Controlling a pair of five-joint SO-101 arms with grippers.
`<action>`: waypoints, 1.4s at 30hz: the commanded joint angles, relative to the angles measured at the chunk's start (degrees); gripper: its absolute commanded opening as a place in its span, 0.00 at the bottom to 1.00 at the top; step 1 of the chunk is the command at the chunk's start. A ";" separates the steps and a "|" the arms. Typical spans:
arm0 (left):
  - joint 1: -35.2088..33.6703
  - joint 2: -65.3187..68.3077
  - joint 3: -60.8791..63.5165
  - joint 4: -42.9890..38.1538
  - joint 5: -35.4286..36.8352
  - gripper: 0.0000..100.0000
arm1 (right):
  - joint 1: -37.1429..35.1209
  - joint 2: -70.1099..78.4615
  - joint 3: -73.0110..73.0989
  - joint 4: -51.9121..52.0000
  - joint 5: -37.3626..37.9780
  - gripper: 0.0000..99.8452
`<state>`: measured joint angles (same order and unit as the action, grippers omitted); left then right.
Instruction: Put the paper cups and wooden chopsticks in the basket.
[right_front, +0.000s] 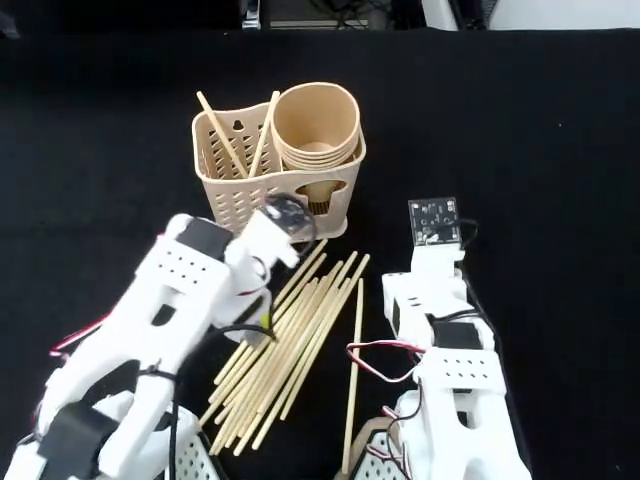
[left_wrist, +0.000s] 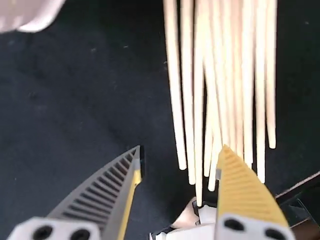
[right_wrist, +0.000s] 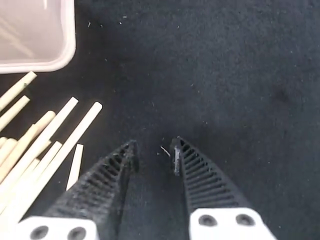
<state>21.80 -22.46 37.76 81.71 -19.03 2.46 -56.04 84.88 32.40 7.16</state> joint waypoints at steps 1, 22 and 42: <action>2.33 0.88 -1.19 -5.27 1.93 0.26 | 3.43 -0.66 -0.75 -0.79 -0.44 0.12; 5.49 1.05 21.05 -33.14 2.37 0.26 | 6.24 -0.75 -1.45 -1.14 -4.13 0.12; 12.62 0.97 17.10 -27.78 0.44 0.10 | 6.15 -0.75 -1.36 -1.14 -4.13 0.12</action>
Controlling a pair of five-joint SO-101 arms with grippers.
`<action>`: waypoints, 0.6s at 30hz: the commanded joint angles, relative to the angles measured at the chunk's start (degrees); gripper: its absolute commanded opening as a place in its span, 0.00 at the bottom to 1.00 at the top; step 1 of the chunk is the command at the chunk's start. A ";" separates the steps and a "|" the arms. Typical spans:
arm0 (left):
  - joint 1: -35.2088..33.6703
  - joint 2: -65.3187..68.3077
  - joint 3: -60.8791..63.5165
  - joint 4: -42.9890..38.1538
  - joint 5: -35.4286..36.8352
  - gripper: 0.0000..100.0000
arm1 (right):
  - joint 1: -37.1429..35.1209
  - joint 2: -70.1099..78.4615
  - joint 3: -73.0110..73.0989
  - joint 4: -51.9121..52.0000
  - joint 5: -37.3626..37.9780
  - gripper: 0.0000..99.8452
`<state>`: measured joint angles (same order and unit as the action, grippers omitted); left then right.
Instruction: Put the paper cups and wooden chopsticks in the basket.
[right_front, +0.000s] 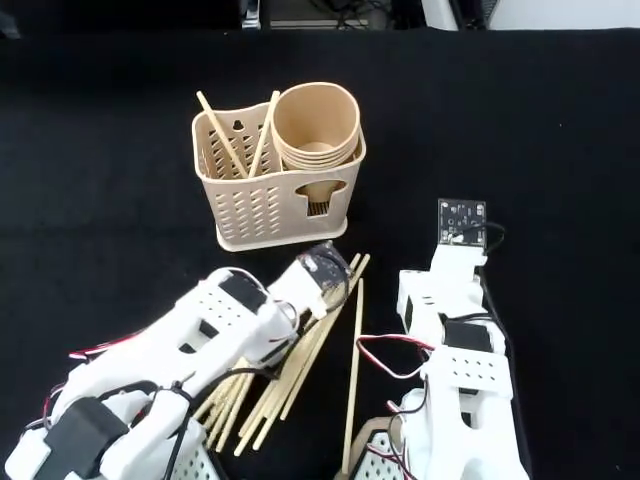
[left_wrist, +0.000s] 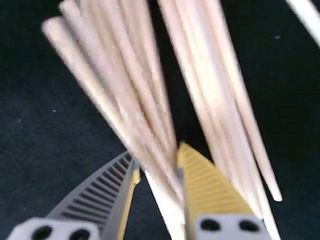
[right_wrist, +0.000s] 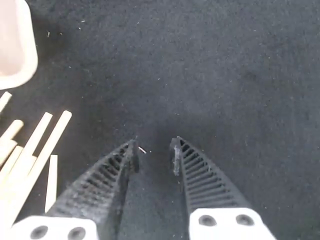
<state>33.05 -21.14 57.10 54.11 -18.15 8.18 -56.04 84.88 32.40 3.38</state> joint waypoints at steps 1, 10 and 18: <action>1.36 -0.44 -2.24 -0.18 -0.44 0.10 | 0.44 -0.75 -1.36 -1.14 -0.35 0.12; 1.01 -0.88 -2.59 0.26 -0.44 0.09 | 0.44 -0.75 -1.36 -1.14 -0.35 0.12; 0.84 -0.88 -11.38 4.75 -0.44 0.09 | 0.44 -0.75 -1.36 -1.14 -0.35 0.12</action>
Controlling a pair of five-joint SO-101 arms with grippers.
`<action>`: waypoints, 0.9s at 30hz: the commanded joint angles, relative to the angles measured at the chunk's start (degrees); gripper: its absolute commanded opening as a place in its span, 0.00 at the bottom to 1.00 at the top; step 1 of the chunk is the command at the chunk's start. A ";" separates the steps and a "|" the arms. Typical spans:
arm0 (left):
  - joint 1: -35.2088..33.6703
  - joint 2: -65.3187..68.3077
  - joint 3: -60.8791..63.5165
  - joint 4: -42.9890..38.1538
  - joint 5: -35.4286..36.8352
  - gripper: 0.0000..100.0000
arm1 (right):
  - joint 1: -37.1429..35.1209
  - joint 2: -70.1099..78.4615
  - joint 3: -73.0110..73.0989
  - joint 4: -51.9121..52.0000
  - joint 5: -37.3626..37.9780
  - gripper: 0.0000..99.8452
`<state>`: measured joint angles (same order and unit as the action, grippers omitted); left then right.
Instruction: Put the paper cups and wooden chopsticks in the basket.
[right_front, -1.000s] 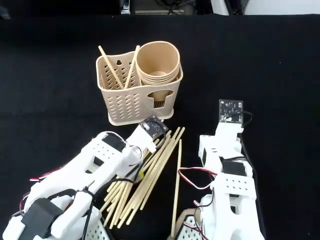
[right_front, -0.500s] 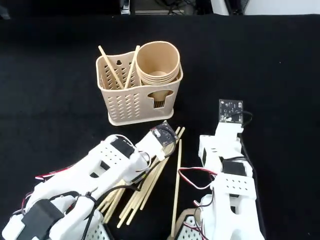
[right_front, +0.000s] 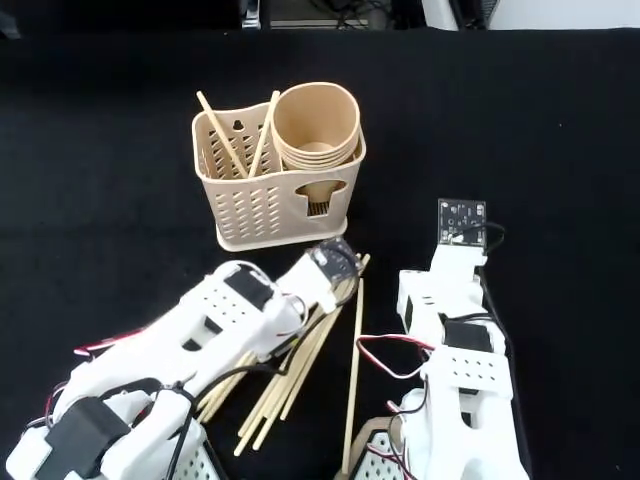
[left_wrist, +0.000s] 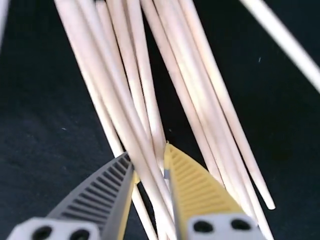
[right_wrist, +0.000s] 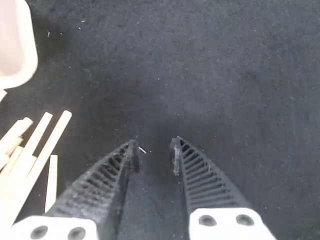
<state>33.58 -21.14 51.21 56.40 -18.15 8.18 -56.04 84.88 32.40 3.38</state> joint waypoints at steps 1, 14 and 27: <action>0.31 -0.88 -6.90 3.69 -0.44 0.09 | 0.44 -0.75 -1.36 -1.14 -0.35 0.12; 0.31 -0.26 -7.34 6.15 -0.44 0.09 | 0.44 -0.75 -1.36 -1.14 -0.35 0.12; -6.90 -0.26 0.84 -5.01 -0.44 0.19 | 0.44 -0.75 -1.27 -1.14 -0.35 0.12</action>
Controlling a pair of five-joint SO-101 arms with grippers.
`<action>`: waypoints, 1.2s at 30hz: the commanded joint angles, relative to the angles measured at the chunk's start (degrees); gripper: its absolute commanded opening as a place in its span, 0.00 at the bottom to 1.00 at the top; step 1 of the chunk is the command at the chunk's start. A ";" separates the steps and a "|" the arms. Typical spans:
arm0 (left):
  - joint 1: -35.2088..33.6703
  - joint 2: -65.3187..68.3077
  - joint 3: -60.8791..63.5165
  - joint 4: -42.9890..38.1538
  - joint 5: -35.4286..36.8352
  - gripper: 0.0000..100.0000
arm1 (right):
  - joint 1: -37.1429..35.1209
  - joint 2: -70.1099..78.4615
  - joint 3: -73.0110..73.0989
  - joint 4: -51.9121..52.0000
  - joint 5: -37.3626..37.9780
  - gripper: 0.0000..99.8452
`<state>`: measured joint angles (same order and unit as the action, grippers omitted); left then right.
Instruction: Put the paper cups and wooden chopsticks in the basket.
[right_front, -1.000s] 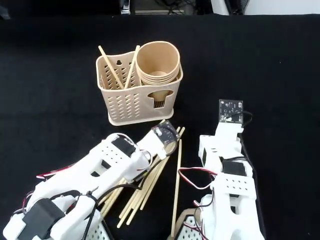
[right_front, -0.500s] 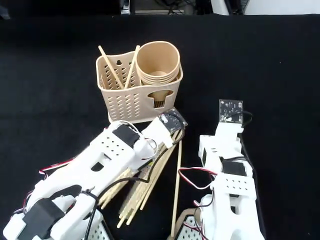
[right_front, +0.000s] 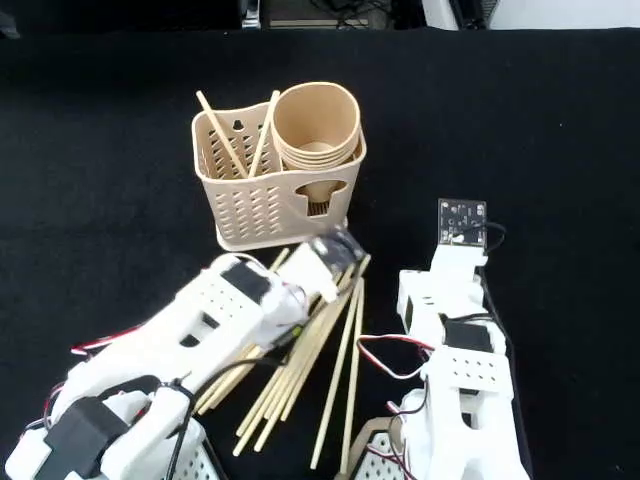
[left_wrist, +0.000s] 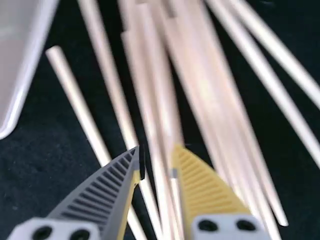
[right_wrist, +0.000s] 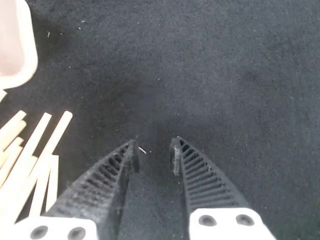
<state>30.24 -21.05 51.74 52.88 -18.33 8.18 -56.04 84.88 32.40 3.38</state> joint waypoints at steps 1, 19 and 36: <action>-4.35 -0.35 0.48 -1.49 -0.26 0.21 | 0.44 -0.75 -1.27 -1.14 -0.35 0.12; -5.05 -0.26 5.41 -1.49 -0.53 0.22 | 0.44 -0.75 -1.27 -1.14 -0.35 0.12; -0.48 -0.26 7.34 -0.97 -0.62 0.22 | 0.44 -0.75 -1.27 -1.14 -0.35 0.12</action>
<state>27.52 -21.14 58.95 51.56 -18.59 8.18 -56.04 84.88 32.40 3.38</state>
